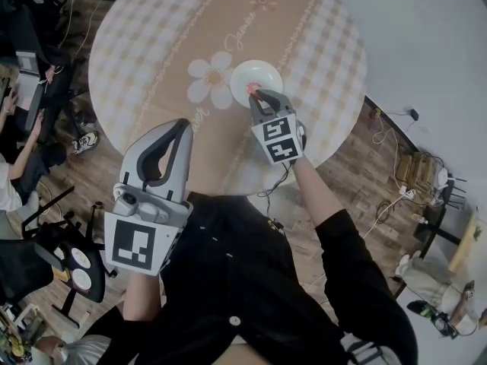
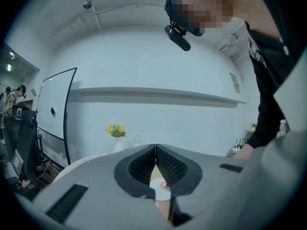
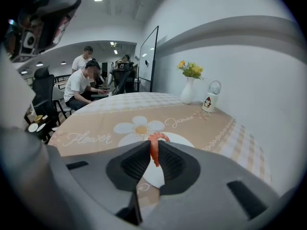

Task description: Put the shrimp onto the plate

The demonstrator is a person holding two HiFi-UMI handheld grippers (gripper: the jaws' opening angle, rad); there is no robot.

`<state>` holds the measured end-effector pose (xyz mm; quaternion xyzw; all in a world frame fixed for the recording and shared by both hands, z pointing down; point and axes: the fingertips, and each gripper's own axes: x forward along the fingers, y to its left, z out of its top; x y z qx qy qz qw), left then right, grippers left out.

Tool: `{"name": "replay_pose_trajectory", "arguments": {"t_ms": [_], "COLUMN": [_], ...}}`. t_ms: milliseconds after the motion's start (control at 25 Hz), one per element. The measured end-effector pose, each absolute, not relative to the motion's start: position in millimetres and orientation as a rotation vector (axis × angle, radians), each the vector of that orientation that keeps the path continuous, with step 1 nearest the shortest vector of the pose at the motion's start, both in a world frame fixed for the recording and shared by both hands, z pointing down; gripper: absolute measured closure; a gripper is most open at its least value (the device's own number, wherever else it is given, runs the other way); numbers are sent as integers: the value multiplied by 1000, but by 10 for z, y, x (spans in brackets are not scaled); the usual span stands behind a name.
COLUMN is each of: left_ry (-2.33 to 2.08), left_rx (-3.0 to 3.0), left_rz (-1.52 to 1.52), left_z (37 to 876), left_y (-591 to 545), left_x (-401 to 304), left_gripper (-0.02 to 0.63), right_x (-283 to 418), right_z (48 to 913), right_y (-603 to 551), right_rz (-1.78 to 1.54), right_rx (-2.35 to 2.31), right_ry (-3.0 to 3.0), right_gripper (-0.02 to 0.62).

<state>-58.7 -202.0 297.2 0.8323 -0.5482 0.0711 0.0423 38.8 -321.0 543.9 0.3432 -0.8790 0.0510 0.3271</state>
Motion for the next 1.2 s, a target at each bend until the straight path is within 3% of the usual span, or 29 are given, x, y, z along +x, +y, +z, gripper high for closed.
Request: {"name": "replay_pose_trajectory", "arguments": {"t_ms": [640,1200], "left_ry": [-1698,-1711], "left_rx": [2505,2491], "left_rz": [255,241], "left_z": [3069,3067], "left_y": [-1911,-1887], "left_x": [-673,-754], "left_gripper": [602,602], "right_x": [474,455], "right_z": [6071,6119], "right_y": [-3397,-3421], "right_rz": [206,203], "right_rx": [800,759], "right_ry": [-2133,-2107], "right_gripper": [555,533]}}
